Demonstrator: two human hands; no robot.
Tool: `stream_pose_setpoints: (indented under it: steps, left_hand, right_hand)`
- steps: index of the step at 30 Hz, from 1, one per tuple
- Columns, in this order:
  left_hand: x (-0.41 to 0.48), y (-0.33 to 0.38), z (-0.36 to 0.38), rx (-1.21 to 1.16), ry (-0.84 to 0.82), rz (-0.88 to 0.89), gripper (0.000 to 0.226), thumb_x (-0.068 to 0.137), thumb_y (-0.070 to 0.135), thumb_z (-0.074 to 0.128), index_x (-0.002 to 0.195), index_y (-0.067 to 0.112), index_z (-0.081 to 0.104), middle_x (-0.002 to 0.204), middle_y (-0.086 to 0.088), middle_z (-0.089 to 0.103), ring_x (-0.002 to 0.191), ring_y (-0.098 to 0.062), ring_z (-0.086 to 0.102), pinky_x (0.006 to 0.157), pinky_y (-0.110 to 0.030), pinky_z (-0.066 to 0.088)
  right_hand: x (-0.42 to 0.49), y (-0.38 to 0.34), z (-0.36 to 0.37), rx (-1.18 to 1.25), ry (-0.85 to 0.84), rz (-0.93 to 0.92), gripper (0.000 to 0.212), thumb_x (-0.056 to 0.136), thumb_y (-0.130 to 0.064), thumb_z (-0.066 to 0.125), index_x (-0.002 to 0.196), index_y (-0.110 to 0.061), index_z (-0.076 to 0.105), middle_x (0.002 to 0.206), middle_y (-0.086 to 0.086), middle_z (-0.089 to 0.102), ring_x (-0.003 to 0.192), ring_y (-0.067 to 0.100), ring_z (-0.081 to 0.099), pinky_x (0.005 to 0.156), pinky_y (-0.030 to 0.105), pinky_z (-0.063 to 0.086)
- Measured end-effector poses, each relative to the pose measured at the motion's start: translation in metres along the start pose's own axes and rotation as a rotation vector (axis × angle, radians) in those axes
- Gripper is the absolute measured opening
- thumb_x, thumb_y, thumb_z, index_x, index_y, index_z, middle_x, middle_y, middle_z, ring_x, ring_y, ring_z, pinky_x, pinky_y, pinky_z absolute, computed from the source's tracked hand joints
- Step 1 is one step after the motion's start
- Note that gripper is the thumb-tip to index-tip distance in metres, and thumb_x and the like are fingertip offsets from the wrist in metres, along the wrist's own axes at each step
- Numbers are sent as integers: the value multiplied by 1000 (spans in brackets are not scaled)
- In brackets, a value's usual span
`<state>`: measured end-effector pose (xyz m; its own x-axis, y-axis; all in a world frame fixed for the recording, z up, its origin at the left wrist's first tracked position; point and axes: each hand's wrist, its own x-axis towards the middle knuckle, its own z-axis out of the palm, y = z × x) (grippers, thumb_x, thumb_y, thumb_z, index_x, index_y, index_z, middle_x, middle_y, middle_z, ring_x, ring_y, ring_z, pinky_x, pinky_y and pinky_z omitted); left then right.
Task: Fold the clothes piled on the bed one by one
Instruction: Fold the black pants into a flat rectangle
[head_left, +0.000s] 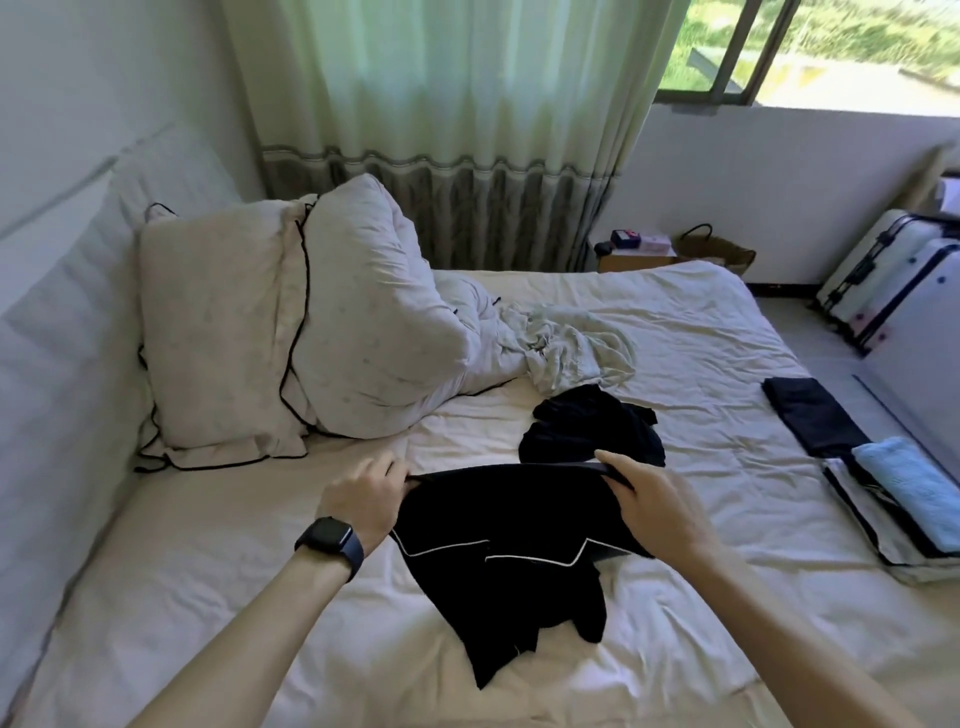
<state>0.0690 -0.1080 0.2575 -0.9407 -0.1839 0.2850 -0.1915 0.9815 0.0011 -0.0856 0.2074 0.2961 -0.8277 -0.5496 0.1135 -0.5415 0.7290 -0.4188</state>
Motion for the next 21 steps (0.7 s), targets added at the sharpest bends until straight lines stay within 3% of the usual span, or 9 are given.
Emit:
stream_pose_setpoints:
  steps: [2, 4, 7, 9, 12, 15, 17, 19, 21]
  left_hand:
    - [-1, -11, -2, 80, 144, 168, 39, 95, 42, 52, 77, 11, 68, 69, -4, 57, 54, -24, 58, 33, -24, 38]
    - [-2, -22, 0, 117, 218, 282, 26, 86, 36, 67, 77, 11, 68, 72, -5, 59, 52, -23, 57, 31, -24, 40]
    - [-1, -31, 4, 129, 175, 276, 22, 66, 17, 88, 80, 14, 72, 83, -5, 66, 56, -22, 59, 35, -23, 39]
    - [-1, -33, 5, 154, 198, 255, 18, 68, 6, 79, 81, 16, 73, 80, -3, 65, 57, -21, 58, 36, -24, 40]
    - [1, -30, 4, 48, 196, 156, 20, 81, 12, 53, 81, 13, 73, 72, -3, 64, 60, -28, 59, 41, -30, 46]
    - [5, -24, -3, -220, 79, -125, 20, 87, 22, 57, 79, 11, 72, 68, -8, 67, 69, -35, 63, 56, -38, 46]
    - [9, -21, -4, -427, 55, -297, 28, 95, 24, 51, 70, 20, 63, 66, -8, 66, 67, -36, 62, 55, -33, 38]
    - [13, -12, -10, -895, -63, -485, 33, 103, 28, 49, 72, 26, 60, 69, 4, 69, 72, -22, 63, 57, -27, 42]
    - [18, 3, -17, -1333, -90, -681, 28, 104, 32, 50, 81, 28, 67, 76, 13, 72, 79, -6, 63, 65, -14, 46]
  right_hand:
    - [0, -6, -7, 8, 45, 55, 26, 100, -31, 63, 125, -25, 61, 100, -1, 75, 90, 26, 70, 69, 40, 54]
    - [-1, -11, -16, -42, 79, 86, 15, 98, -36, 65, 109, -28, 59, 87, -7, 69, 81, 26, 68, 57, 37, 47]
    - [-4, -21, -25, -160, 188, 28, 10, 94, -37, 71, 99, -29, 68, 88, -11, 67, 77, 25, 68, 54, 30, 38]
    - [-7, -28, -25, -224, 238, -14, 12, 91, -29, 76, 103, -26, 76, 98, -7, 72, 72, 27, 71, 55, 27, 41]
    - [-8, -37, -23, -299, 285, -17, 17, 90, -23, 77, 108, -22, 78, 100, -3, 74, 66, 31, 71, 55, 31, 46]
    - [-6, -43, -24, -271, 300, 73, 16, 98, -29, 66, 109, -22, 75, 101, -2, 74, 83, 32, 71, 61, 34, 42]
    - [-5, -46, -27, -233, 309, 101, 16, 100, -29, 62, 101, -18, 74, 96, -1, 73, 95, 32, 66, 67, 36, 41]
    - [-5, -50, -31, -109, 313, 83, 17, 101, -25, 60, 98, -14, 72, 96, -3, 72, 102, 30, 61, 75, 36, 42]
    - [-8, -54, -39, 186, 255, 101, 23, 105, -26, 54, 101, -12, 72, 93, -15, 66, 101, 18, 57, 82, 28, 41]
